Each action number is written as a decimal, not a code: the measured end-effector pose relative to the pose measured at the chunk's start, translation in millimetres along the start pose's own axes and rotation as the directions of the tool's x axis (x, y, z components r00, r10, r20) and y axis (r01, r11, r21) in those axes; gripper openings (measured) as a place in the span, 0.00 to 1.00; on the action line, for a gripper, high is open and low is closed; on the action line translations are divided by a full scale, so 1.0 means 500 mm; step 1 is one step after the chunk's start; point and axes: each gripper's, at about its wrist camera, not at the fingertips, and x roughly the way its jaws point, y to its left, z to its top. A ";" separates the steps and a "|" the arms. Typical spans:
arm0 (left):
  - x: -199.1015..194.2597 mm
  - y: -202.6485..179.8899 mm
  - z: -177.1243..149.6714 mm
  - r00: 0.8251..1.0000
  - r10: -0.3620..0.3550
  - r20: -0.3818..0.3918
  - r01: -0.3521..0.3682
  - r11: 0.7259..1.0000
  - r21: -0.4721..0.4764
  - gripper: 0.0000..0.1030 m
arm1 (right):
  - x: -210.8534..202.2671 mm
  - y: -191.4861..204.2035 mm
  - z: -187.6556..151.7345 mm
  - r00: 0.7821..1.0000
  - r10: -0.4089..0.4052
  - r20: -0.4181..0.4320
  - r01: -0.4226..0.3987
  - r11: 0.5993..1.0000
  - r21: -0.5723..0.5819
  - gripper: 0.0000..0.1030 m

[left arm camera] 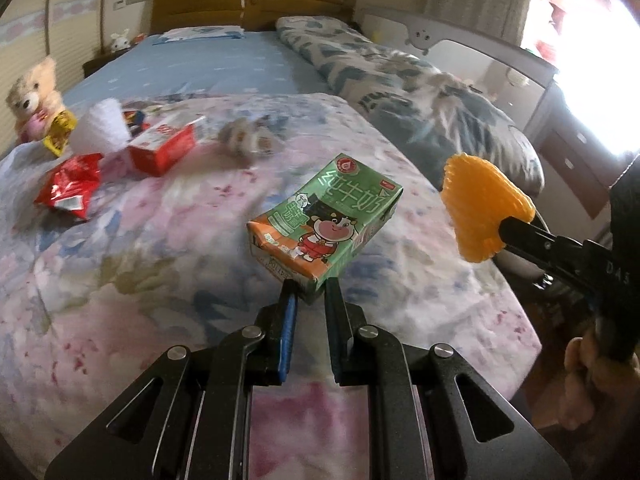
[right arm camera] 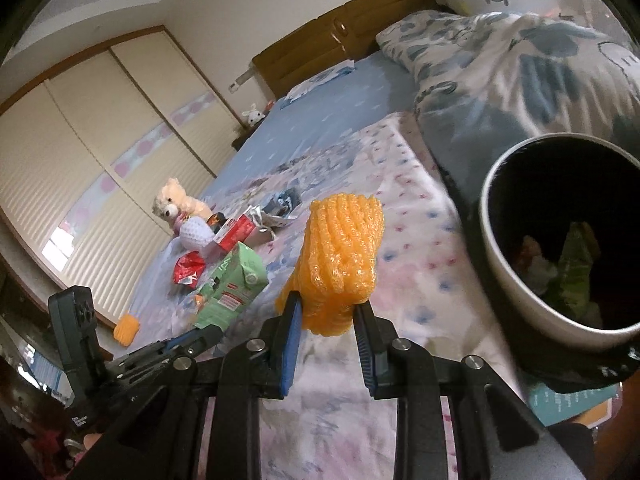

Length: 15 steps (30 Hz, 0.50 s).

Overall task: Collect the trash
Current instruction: 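Carry the carton and orange foam net toward the trash bin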

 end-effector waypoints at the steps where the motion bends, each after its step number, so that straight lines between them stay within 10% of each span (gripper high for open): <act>1: 0.001 -0.010 0.000 1.000 -0.006 -0.001 0.006 1.000 0.008 0.12 | -0.006 -0.003 0.000 1.000 -0.003 0.004 0.003 1.000 0.002 0.25; 15: 0.007 -0.132 0.013 0.998 -0.070 -0.005 0.070 0.991 0.110 0.12 | -0.089 -0.079 -0.001 0.996 -0.062 0.071 0.058 0.997 0.059 0.25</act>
